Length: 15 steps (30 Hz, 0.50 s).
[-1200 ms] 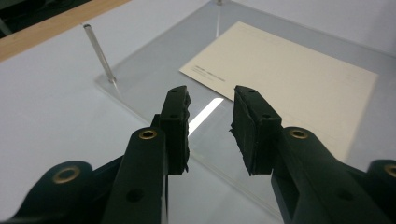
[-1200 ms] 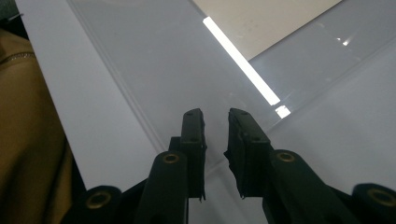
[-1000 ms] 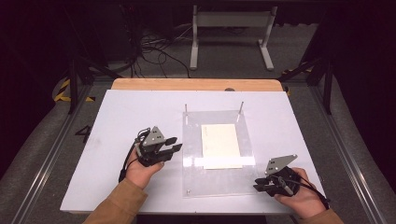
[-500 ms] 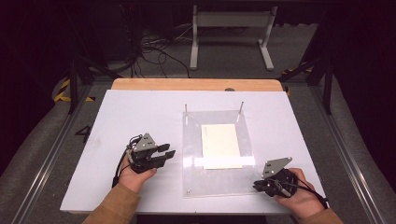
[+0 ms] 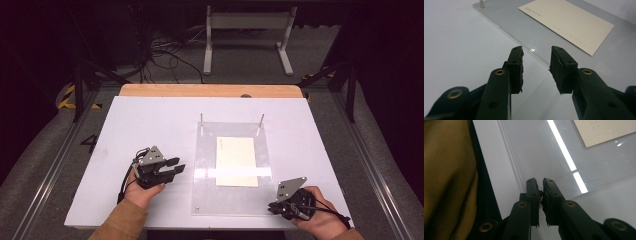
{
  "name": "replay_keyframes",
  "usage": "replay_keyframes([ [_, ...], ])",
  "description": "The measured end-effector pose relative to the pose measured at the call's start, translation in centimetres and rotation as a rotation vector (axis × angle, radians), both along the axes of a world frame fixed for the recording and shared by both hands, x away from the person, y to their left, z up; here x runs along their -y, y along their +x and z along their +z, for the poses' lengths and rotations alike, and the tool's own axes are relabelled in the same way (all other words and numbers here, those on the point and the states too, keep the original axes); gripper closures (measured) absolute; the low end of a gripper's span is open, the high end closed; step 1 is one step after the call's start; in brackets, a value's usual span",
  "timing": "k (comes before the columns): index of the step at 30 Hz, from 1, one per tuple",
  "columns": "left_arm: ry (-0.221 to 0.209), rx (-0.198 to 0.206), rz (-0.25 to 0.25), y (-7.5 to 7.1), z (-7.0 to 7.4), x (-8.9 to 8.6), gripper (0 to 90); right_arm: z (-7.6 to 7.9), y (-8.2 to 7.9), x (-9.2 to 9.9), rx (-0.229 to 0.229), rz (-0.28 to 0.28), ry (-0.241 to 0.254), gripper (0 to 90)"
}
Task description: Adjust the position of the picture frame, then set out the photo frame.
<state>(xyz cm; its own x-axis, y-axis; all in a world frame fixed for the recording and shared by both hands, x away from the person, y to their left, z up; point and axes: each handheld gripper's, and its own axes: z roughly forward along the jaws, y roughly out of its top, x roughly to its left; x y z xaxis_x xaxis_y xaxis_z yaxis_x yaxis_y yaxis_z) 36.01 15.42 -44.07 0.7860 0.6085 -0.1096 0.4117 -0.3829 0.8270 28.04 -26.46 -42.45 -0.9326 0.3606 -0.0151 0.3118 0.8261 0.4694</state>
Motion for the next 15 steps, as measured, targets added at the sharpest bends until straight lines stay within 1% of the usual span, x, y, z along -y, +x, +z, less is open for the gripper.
replay_keyframes([
  [3,0.002,0.0,-0.001,-0.2,0.0,0.1,62.5,0.0,0.0,0.0,-0.009,0.003,-0.001,83.1],
  [5,0.003,0.007,-0.006,-0.3,0.0,0.1,62.1,0.0,0.1,0.2,-0.018,0.0,0.014,82.3],
  [6,0.005,0.009,-0.009,-0.4,0.0,0.2,61.5,0.2,0.2,0.4,-0.023,-0.005,0.049,76.7],
  [7,0.004,0.006,-0.015,-0.4,0.0,0.2,60.9,0.5,0.3,0.6,-0.013,-0.013,0.109,71.9],
  [8,0.007,0.011,-0.018,-0.5,0.0,0.3,60.1,0.8,0.3,0.8,0.0,-0.025,0.151,70.1],
  [9,0.009,0.014,-0.017,-0.5,0.0,0.3,59.4,1.1,0.4,0.9,0.013,-0.029,0.181,69.4],
  [10,0.008,0.014,-0.019,-0.6,0.1,0.4,58.7,1.3,0.4,1.0,0.033,-0.031,0.208,68.7],
  [11,0.008,0.016,-0.019,-0.6,0.1,0.4,57.8,1.7,0.6,1.2,0.064,-0.04,0.248,68.4],
  [12,0.007,0.018,-0.019,-0.7,0.1,0.4,57.2,1.9,0.7,1.3,0.068,-0.055,0.282,67.1],
  [13,0.005,0.017,-0.02,-0.7,0.2,0.4,56.4,2.0,1.0,1.5,0.082,-0.082,0.32,65.5],
  [15,0.007,0.015,-0.019,-0.7,0.2,0.3,55.0,2.2,1.5,1.7,0.098,-0.121,0.373,63.0],
])
